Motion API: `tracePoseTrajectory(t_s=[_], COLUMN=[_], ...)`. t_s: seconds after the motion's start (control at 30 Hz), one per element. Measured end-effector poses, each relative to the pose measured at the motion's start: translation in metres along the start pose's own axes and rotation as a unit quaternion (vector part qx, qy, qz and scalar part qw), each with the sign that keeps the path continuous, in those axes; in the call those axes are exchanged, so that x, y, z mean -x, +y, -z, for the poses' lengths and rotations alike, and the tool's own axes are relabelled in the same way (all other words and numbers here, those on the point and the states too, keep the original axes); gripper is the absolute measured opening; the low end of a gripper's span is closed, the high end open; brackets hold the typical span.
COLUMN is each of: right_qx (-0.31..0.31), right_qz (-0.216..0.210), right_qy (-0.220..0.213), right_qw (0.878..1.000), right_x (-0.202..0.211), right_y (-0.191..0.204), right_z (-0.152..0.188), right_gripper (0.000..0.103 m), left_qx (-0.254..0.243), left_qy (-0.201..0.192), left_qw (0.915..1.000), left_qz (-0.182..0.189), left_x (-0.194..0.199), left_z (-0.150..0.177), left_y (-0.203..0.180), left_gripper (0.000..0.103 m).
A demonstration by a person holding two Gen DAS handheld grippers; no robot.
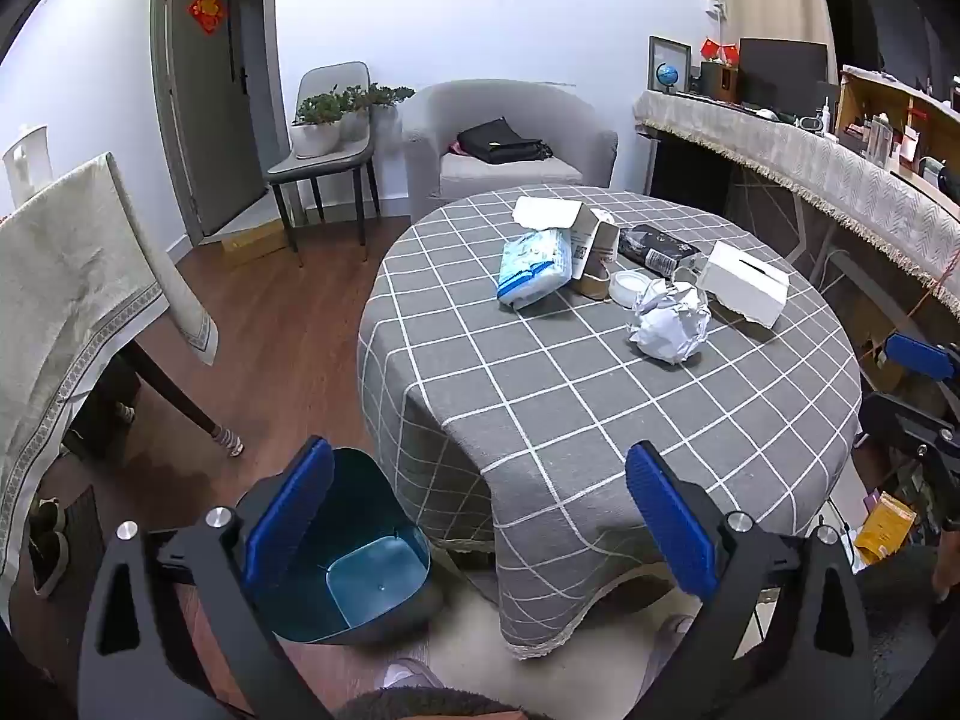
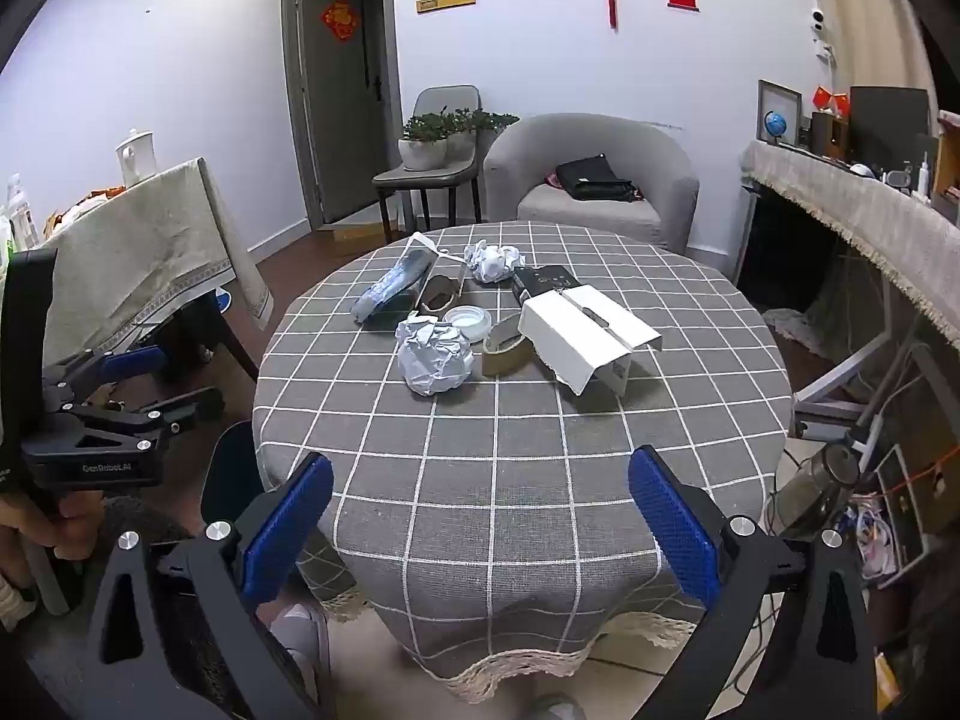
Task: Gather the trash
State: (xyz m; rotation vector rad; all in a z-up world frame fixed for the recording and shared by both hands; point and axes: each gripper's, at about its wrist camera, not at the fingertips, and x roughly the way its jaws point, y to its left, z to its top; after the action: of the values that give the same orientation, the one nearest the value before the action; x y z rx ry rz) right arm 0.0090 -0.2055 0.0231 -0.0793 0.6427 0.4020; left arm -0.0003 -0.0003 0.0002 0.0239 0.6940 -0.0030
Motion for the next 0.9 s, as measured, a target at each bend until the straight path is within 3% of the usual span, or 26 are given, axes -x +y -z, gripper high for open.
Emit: tracePoseTrajectory(t_s=[0.9], right_qx=[-0.004], right_qz=[-0.002], right_qy=[-0.001], right_qw=[1.000], right_x=[0.0001], right_y=[-0.0028], right_z=[0.0005], right_gripper=[0.100], left_qx=[-0.005], left_qy=[-0.003], left_qw=[1.0000], left_qz=[-0.003], left_x=[0.0036], left_z=[-0.0020], left_y=[-0.0031], left_gripper=[0.099])
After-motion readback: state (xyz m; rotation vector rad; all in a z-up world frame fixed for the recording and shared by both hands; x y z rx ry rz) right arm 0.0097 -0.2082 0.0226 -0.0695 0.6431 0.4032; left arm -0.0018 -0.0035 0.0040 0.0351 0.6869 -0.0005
